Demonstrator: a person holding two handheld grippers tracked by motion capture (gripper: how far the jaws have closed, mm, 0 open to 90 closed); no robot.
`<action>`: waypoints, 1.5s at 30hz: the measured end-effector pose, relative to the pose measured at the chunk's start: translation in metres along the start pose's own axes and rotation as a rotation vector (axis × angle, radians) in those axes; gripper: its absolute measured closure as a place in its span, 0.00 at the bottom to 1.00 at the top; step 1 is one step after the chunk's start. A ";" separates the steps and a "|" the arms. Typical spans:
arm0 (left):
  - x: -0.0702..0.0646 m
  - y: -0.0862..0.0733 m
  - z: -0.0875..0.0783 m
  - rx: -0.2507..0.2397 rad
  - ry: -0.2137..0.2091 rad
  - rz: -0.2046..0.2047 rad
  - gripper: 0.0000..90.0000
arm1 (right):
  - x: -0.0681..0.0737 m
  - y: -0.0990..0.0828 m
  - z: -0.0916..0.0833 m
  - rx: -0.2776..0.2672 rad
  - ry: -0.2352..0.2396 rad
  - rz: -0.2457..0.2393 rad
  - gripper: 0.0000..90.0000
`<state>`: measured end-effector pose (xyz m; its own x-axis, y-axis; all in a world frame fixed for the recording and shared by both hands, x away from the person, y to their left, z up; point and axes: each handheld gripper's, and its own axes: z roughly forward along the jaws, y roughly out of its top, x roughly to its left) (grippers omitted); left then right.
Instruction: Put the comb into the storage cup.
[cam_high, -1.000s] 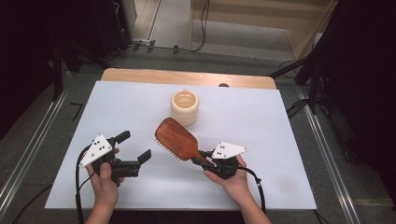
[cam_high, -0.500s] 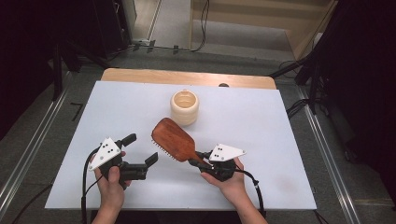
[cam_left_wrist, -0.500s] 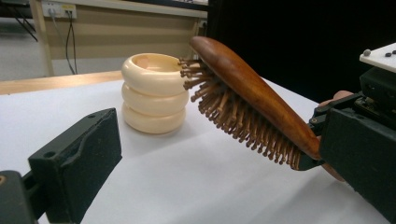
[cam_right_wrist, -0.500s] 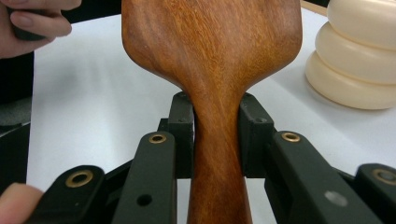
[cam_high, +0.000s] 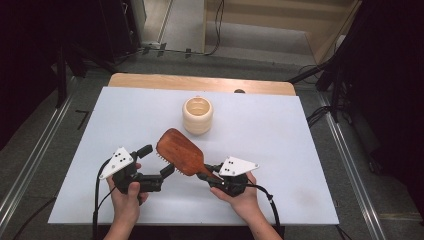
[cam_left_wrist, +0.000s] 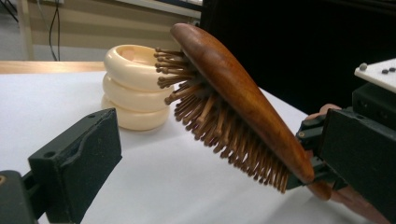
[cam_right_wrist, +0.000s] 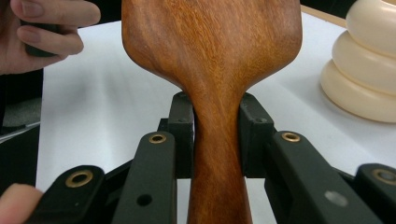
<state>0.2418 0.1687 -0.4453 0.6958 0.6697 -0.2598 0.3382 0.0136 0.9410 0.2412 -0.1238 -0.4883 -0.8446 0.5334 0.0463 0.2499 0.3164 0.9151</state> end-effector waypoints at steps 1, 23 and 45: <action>-0.001 0.000 0.002 0.002 0.006 -0.002 0.00 | 0.001 0.000 0.000 -0.002 0.002 0.001 0.77; -0.014 -0.009 0.021 0.051 0.068 -0.089 0.16 | 0.023 0.003 0.014 -0.012 0.031 -0.038 0.77; -0.013 -0.005 0.013 0.034 -0.101 -0.155 0.57 | 0.026 -0.001 0.022 0.005 0.041 -0.033 0.77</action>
<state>0.2396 0.1506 -0.4493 0.6933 0.5832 -0.4234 0.4666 0.0845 0.8804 0.2298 -0.0930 -0.4970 -0.8712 0.4898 0.0328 0.2239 0.3369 0.9145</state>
